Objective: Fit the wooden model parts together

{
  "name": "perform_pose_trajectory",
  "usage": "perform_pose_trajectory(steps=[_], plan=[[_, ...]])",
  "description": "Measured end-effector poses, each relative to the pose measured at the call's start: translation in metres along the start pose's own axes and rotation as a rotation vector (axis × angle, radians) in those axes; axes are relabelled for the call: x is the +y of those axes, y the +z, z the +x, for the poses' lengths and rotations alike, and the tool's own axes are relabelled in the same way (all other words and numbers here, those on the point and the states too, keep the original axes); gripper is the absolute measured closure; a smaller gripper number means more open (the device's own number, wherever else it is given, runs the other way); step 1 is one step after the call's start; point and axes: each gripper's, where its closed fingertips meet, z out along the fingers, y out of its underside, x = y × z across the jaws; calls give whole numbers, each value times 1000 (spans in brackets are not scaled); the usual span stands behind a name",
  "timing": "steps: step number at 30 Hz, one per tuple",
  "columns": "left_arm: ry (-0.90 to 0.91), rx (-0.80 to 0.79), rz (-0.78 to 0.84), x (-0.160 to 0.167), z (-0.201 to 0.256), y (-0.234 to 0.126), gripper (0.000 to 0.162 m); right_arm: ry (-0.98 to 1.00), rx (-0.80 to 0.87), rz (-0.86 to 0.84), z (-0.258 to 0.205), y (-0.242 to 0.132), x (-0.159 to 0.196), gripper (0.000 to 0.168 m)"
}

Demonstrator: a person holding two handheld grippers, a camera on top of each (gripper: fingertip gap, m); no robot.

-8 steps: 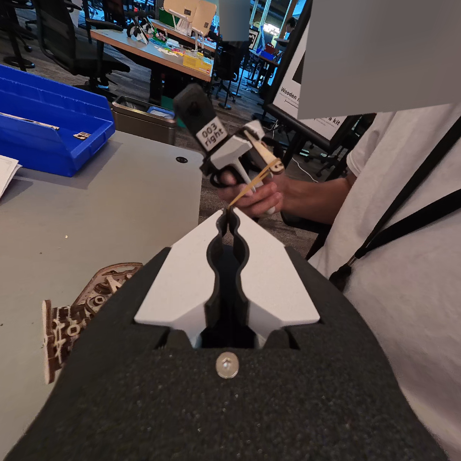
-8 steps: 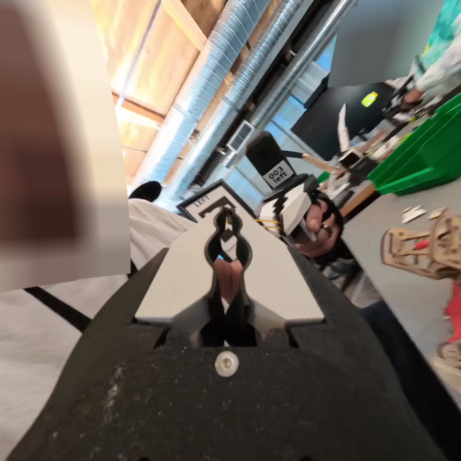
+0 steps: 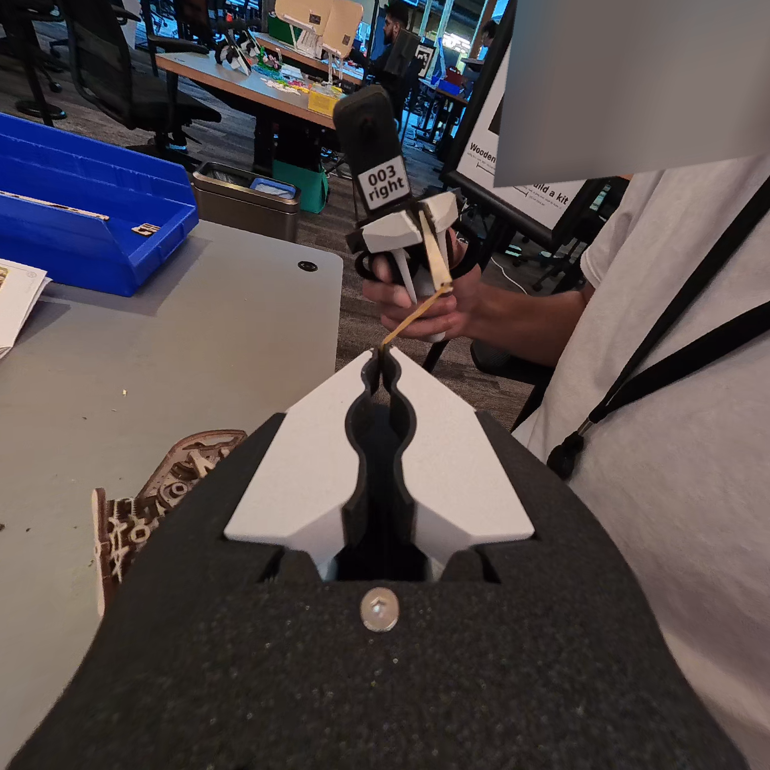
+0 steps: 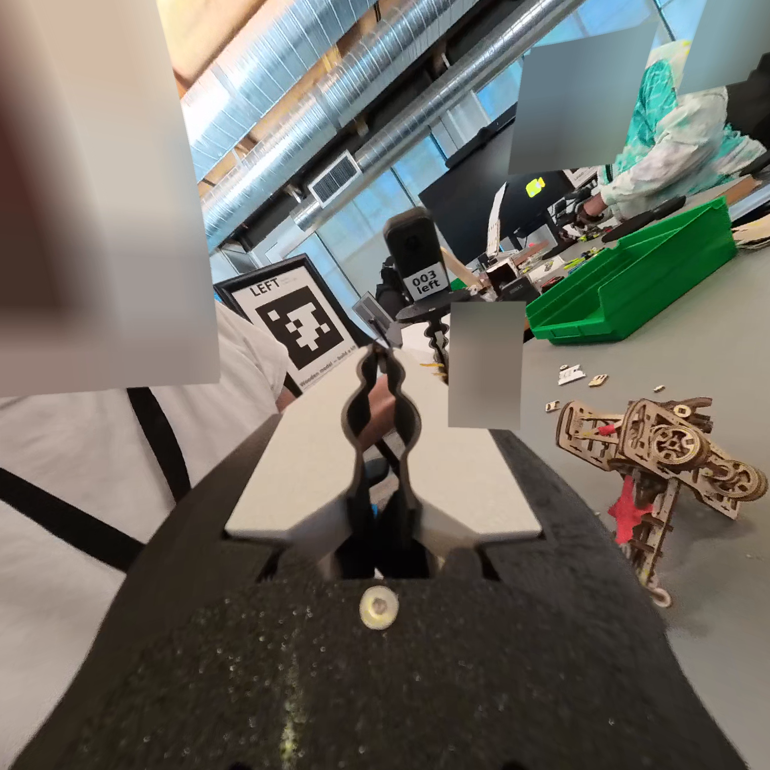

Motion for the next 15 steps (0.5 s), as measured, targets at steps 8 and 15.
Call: perform_pose_trajectory(steps=[8, 15], plan=[[15, -14, 0, 0, -2, 4, 162, 272, -179, 61, -2, 6, 5, 166], [32, -100, -23, 5, -16, -1, 162, 507, -355, 153, -4, 7, 3, 166]])
